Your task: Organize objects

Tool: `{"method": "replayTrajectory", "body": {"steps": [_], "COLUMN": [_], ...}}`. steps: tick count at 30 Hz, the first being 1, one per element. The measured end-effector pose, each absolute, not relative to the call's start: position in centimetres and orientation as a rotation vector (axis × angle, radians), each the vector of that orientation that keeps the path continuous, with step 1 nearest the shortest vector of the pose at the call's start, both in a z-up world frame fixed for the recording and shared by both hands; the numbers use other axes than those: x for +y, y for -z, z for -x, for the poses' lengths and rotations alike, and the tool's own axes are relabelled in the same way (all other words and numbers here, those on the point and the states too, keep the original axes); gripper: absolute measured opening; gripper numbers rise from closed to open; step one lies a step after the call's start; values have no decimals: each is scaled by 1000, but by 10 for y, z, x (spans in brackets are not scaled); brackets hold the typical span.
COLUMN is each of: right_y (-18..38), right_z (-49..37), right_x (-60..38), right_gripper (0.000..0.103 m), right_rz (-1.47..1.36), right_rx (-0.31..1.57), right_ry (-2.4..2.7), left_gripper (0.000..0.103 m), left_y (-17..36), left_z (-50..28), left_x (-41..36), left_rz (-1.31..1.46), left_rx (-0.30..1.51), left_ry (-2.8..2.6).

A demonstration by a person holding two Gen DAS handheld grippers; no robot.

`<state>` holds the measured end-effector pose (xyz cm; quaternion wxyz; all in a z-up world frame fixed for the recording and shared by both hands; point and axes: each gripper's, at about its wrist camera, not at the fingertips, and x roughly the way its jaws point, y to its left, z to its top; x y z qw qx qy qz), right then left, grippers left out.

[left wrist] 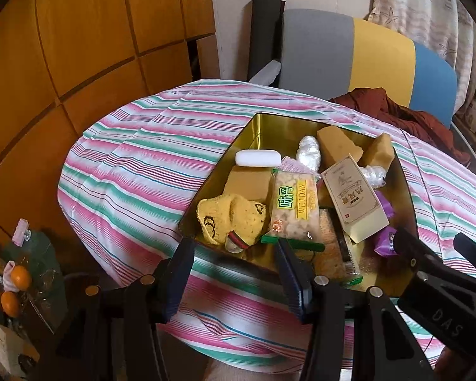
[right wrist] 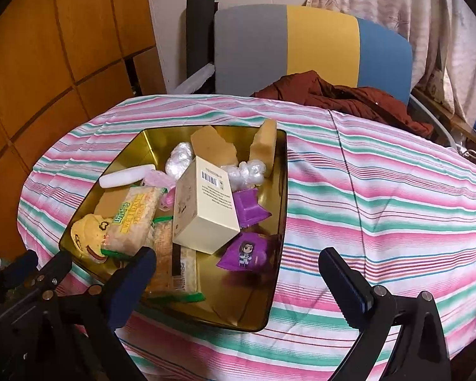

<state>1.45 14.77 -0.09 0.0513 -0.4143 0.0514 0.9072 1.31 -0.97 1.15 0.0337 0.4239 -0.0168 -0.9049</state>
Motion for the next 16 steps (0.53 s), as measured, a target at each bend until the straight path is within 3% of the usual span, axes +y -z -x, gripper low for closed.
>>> {"method": "replayTrajectory", "body": {"steps": [16], "right_y": [6], "right_z": [-14], "right_x": [151], "right_gripper": [103], "right_rz": [1279], "right_rx": [164], "right_ry": [-2748], "left_gripper": [53], "left_y": [-8], "left_z": [-11], "left_x": [-9], "left_rz": [-1307], "left_rx": [-61], "left_ry": [2780]}}
